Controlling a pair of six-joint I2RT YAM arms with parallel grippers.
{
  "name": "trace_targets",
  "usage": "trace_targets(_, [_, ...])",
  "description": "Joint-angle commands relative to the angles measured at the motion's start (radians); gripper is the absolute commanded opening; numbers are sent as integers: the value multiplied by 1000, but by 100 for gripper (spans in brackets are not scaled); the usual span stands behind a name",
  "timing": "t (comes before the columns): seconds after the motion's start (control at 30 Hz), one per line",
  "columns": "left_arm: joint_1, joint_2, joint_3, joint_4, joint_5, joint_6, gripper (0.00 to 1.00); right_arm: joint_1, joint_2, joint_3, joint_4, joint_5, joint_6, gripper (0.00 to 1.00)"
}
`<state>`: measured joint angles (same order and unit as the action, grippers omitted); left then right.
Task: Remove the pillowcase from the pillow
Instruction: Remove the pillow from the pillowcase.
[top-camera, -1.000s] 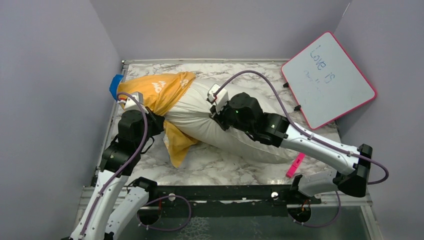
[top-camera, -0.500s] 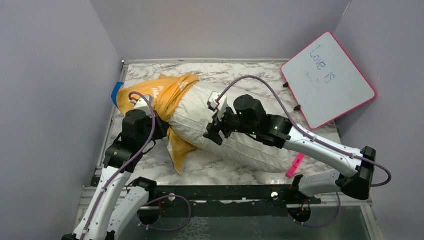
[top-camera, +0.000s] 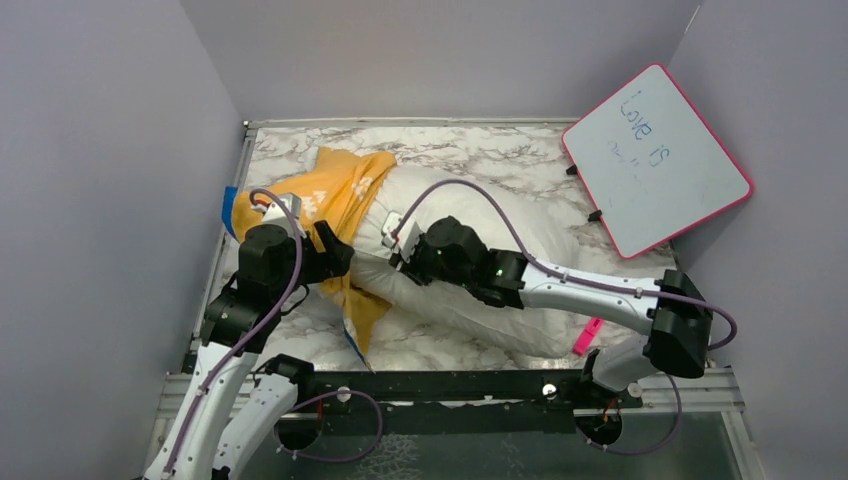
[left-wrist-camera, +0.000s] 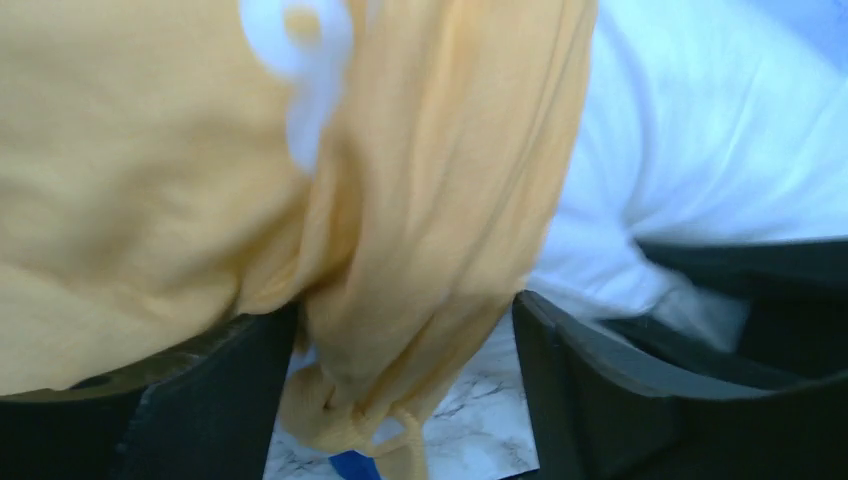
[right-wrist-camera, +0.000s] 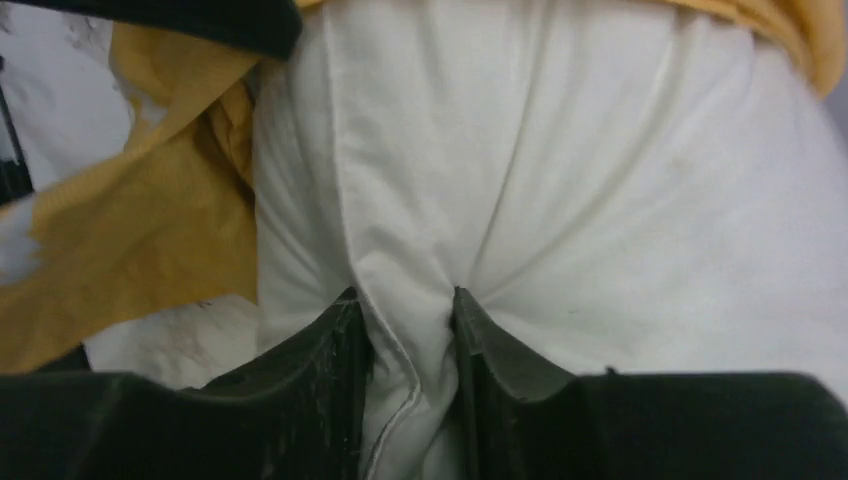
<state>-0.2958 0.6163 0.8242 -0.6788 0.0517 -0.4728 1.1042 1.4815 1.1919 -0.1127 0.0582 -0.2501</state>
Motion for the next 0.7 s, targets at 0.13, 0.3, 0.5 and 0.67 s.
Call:
trace_targets(0.13, [1,-7,245,-88,-326,131,99,-6,-8,-264,60,211,197,1])
trace_targets(0.3, [3,171,277,-152,-235,144,99,-6,-179,-425,103,213,343,1])
trace_targets(0.5, [2,349,226,-38,206,220,99,-6,-217,-472,90,111,412,1])
trace_targets(0.67, [3,429,214,-45,149,226,66,-6,-210,-491,36,111,467,1])
